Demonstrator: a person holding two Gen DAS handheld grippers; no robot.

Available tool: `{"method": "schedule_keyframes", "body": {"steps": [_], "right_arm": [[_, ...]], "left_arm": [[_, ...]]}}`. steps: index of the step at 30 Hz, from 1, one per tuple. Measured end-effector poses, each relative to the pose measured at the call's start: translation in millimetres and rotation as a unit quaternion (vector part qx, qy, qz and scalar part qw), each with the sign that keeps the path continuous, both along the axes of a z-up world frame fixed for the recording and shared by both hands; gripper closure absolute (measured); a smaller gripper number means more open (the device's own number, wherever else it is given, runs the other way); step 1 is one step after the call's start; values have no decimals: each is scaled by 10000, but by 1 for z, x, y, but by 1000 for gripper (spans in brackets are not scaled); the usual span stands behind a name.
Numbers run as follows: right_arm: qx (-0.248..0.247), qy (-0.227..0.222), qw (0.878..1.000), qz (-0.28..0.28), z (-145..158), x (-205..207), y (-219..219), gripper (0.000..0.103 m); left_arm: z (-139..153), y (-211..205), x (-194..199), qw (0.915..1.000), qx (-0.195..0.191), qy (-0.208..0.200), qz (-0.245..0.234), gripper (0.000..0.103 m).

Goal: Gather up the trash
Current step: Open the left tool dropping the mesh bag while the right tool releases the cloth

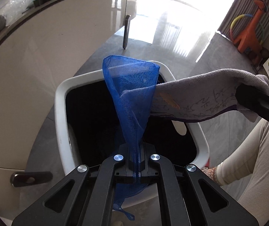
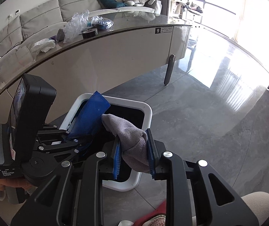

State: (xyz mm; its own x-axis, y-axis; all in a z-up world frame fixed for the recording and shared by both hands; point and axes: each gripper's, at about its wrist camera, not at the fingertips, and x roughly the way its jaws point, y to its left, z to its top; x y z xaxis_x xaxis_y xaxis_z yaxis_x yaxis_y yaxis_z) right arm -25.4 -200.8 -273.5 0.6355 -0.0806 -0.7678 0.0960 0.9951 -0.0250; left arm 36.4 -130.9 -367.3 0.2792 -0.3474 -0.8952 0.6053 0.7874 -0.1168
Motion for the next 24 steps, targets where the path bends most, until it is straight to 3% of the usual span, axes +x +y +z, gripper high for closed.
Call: {"method": "schedule_keyframes", "body": {"steps": [1, 2, 3, 4, 6, 12, 16, 24], "right_arm": [[2, 9, 10000, 8, 0, 1, 0, 78], [1, 14, 10000, 17, -1, 1, 1, 78], [-7, 19, 10000, 25, -1, 2, 2, 78], [-10, 27, 10000, 33, -1, 3, 2, 78], [-30, 40, 10000, 52, -3, 6, 6, 78], [-71, 7, 9999, 120, 0, 7, 9, 77], [-111, -73, 9997, 181, 6, 12, 12, 77], [-58, -101, 9992, 395, 3, 31, 25, 77]], "left_arm": [[-1, 2, 2, 10000, 16, -6, 70, 98], [-2, 2, 5, 9999, 55, 58, 125, 76], [-6, 1, 9, 9996, 144, 152, 174, 27], [-10, 1, 11, 9992, 268, 162, 230, 10], [-10, 2, 9, 9990, 328, -74, 310, 7], [-6, 4, 11, 9985, 390, -93, 361, 6], [16, 14, 14, 9979, 204, -406, 469, 6], [57, 38, 18, 9919, 183, -1075, 653, 6]]}}
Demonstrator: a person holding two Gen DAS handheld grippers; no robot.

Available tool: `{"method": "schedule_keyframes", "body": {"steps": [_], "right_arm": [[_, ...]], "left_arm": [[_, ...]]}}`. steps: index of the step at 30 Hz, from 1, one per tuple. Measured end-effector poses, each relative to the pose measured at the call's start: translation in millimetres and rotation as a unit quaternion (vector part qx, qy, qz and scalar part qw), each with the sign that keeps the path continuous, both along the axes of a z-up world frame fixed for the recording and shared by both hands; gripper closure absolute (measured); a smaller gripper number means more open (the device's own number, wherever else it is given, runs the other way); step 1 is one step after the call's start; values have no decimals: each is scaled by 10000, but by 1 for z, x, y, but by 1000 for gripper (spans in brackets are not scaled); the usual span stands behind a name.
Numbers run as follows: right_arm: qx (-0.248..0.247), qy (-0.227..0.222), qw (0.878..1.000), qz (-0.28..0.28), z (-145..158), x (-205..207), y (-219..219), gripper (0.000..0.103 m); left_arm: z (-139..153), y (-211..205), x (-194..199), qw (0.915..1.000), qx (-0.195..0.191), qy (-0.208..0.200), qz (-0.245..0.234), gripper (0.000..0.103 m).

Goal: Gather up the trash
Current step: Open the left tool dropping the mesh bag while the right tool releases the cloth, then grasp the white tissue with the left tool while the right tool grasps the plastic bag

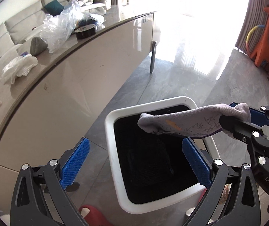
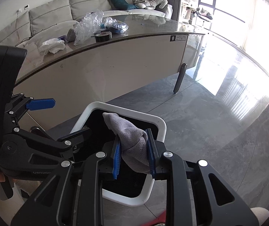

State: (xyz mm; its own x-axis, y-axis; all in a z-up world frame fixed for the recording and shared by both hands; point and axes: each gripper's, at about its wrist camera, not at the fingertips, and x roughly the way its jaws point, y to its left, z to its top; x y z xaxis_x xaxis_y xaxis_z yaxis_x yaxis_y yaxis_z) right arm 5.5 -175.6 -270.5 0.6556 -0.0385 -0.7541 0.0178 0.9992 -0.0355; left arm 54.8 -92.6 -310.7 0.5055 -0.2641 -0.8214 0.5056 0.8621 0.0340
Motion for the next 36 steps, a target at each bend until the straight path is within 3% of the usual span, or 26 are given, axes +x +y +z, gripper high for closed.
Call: {"method": "schedule_keyframes", "body": {"steps": [8, 17, 19, 20, 22, 29, 36], "right_arm": [[164, 53, 9998, 132, -14, 19, 13, 76], [87, 146, 9995, 283, -25, 26, 21, 76], [67, 120, 9995, 270, -26, 25, 22, 70], [86, 85, 9996, 265, -26, 25, 21, 44], [45, 19, 9999, 166, -26, 25, 20, 5], [-115, -68, 9999, -26, -23, 31, 18, 5], [-120, -685, 9974, 205, 24, 45, 24, 5]], "left_arm": [[24, 35, 17, 9985, -209, -181, 469, 6], [29, 43, 15, 9979, -316, -273, 502, 6], [30, 43, 13, 9978, -335, -290, 489, 6], [30, 43, 13, 9978, -347, -288, 485, 6], [31, 42, 13, 9978, -370, -286, 481, 6], [37, 47, 14, 9964, -512, -367, 567, 6], [56, 62, 29, 9928, -710, -578, 770, 6]]}}
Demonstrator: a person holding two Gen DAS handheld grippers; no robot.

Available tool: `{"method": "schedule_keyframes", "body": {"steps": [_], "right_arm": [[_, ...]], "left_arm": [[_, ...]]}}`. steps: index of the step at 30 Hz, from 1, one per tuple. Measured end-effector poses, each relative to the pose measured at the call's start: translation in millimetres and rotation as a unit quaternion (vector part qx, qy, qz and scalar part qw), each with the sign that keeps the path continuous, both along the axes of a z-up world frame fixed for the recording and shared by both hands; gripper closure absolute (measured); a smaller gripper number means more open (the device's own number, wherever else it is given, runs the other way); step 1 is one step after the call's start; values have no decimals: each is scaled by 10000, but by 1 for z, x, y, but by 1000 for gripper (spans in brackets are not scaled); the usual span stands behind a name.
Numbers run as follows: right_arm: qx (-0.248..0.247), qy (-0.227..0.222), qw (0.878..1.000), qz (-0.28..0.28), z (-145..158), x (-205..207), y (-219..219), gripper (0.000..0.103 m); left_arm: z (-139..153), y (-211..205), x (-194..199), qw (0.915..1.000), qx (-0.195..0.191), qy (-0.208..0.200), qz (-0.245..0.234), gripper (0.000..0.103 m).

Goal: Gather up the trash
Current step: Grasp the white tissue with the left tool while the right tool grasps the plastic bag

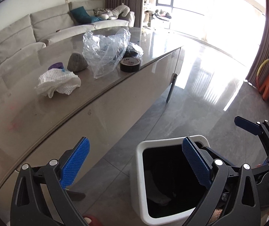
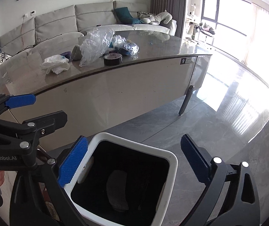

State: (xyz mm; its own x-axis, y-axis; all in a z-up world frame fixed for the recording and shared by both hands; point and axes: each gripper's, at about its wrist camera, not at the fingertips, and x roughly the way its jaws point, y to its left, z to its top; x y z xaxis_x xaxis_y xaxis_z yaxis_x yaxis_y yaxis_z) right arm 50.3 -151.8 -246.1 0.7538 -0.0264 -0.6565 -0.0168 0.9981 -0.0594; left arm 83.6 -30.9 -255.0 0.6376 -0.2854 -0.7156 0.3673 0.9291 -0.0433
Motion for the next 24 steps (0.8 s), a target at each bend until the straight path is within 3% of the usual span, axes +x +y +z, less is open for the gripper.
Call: {"method": "schedule_keyframes", "body": {"steps": [5, 13, 19, 24], "right_arm": [[-227, -422, 9986, 213, 25, 24, 14, 5], [81, -861, 9956, 350, 53, 83, 31, 5], [2, -962, 9945, 421, 54, 126, 48, 5], [-10, -1054, 9936, 399, 57, 147, 54, 5]], "left_arm": [[22, 22, 25, 9991, -148, -196, 353, 6], [45, 64, 89, 9926, -181, -512, 1082, 6], [44, 68, 132, 9890, -108, -692, 1306, 6], [24, 77, 159, 9870, -185, -448, 1531, 6]]}}
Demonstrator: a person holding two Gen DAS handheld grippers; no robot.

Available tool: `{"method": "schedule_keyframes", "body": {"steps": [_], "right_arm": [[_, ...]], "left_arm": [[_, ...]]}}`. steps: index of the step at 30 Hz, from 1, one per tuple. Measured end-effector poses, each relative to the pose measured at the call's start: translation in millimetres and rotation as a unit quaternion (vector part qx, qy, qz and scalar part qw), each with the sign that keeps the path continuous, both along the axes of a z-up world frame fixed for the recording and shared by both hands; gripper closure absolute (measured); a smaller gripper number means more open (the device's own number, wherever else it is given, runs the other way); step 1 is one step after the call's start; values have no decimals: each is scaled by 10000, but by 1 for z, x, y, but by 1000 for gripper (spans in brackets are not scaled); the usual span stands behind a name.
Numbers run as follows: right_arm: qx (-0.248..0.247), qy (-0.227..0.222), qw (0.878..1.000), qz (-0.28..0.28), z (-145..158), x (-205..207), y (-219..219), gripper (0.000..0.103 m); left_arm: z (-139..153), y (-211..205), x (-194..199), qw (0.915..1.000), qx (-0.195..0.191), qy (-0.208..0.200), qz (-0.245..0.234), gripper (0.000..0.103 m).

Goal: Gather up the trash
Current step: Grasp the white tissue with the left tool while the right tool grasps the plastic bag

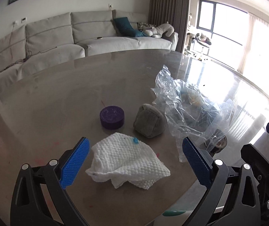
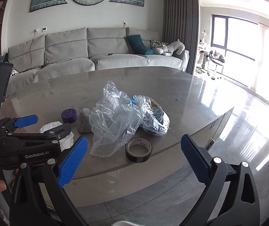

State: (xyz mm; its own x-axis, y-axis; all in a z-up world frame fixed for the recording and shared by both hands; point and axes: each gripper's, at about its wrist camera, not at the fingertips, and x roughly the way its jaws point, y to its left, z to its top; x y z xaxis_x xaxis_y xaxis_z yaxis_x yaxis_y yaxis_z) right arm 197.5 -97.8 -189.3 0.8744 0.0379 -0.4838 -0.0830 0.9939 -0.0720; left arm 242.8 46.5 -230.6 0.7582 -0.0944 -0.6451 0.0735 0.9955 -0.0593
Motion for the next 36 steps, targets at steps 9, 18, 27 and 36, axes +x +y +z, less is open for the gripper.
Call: {"method": "schedule_keyframes", "body": {"steps": [9, 18, 27, 36], "right_arm": [[36, 1, 9999, 110, -11, 15, 11, 5], [92, 51, 9999, 128, -18, 22, 10, 5], [102, -50, 9999, 95, -16, 30, 10, 5], [182, 163, 9997, 33, -24, 61, 14, 7]], "left_arm": [[-40, 8, 21, 9981, 148, 568, 201, 6], [-42, 7, 22, 9979, 360, 531, 58, 47], [-10, 8, 3, 9991, 405, -75, 91, 87], [0, 9, 6, 9987, 422, -264, 104, 86]]}}
